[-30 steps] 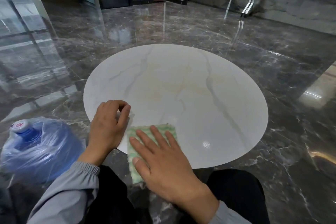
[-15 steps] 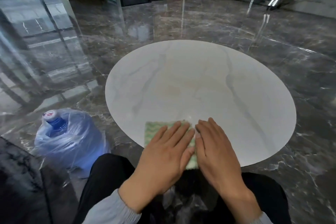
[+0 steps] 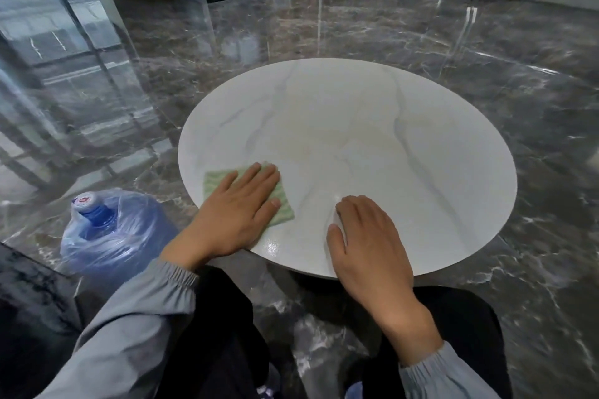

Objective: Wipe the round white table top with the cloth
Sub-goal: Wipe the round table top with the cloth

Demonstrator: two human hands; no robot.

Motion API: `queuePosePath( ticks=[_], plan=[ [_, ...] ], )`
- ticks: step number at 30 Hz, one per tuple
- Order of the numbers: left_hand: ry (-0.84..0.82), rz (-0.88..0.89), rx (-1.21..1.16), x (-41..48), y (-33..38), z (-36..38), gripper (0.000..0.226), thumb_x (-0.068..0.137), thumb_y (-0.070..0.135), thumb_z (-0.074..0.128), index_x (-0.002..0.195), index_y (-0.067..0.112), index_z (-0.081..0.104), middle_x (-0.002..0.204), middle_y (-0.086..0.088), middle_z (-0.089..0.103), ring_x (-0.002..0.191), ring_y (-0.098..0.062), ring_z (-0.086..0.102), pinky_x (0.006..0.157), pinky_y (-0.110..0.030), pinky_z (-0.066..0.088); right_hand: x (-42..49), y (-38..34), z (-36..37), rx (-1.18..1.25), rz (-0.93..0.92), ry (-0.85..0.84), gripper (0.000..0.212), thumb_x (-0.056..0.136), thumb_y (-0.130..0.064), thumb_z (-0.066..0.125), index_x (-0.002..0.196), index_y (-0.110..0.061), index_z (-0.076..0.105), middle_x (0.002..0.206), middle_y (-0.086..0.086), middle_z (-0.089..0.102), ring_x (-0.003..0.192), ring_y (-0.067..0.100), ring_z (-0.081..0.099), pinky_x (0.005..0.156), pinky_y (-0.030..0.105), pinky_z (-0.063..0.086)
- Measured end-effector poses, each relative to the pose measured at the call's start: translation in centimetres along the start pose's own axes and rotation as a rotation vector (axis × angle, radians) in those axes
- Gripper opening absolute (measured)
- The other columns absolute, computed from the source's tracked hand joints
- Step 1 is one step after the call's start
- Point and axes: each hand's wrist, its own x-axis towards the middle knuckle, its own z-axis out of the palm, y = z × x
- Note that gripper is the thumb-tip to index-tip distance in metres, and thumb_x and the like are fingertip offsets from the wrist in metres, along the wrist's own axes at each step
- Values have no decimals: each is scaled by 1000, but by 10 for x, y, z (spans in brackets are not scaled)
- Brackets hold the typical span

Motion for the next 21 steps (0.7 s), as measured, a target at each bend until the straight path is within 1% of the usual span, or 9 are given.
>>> queuePosePath(
  ticks=[2,3,5,7,9,13,16,18,21],
  plan=[
    [19,159,4,-24,31,9,82,98,69,-7,168,30,13,173,15,1,160,-6,-8,131,-42,1,4,1,0,-5,17,9,21,96,-23,43,109,-14,58,109,0,58,105,23,53,93,41,47],
    [30,223,5,-35,44,14,75,103,65,-3,168,30,13,173,15,1,160,-6,-8,131,-40,-1,6,0,1,-19,22,10,21,96,-23,44,109,-14,58,109,0,59,104,23,53,90,41,47],
    [48,270,-8,-44,54,18,65,107,61,7,167,34,12,173,19,1,159,-1,-8,130,-35,-5,8,0,1,-72,11,15,22,94,-23,45,109,-15,59,109,0,61,102,24,54,84,41,48],
    [44,234,-37,-36,45,12,65,105,64,8,166,42,12,171,24,1,158,3,-8,129,-30,-4,9,1,2,-98,5,14,25,91,-24,46,109,-15,61,109,1,62,101,24,54,81,41,48],
    [28,143,-48,-18,19,4,72,97,71,5,164,46,14,171,27,3,158,4,-4,130,-30,-2,8,4,3,-90,9,9,27,90,-27,46,110,-17,61,111,-2,62,102,22,53,83,40,48],
    [25,-74,-84,22,-57,-17,90,86,79,4,165,39,21,173,18,13,160,-5,5,131,-36,5,3,3,3,-57,21,33,27,91,-30,45,111,-20,59,112,-6,58,106,19,51,89,38,46],
    [-31,-149,-38,34,-72,-25,95,85,78,1,167,33,15,175,13,8,161,-9,1,131,-39,3,4,0,4,-63,39,28,27,90,-29,45,110,-19,59,111,-5,58,106,20,51,89,39,46],
    [-41,-115,-10,28,-51,-20,93,86,73,-3,168,30,11,175,12,2,161,-10,-4,131,-38,-1,6,-1,5,-71,53,20,29,90,-30,44,111,-18,60,113,-4,58,106,20,51,90,39,46],
    [-2,94,9,-9,4,0,82,94,66,-1,168,31,7,174,14,-3,161,-9,-10,130,-40,-4,6,-1,6,-74,57,19,29,90,-30,45,112,-18,59,114,-4,58,107,20,51,90,39,46]
  ],
)
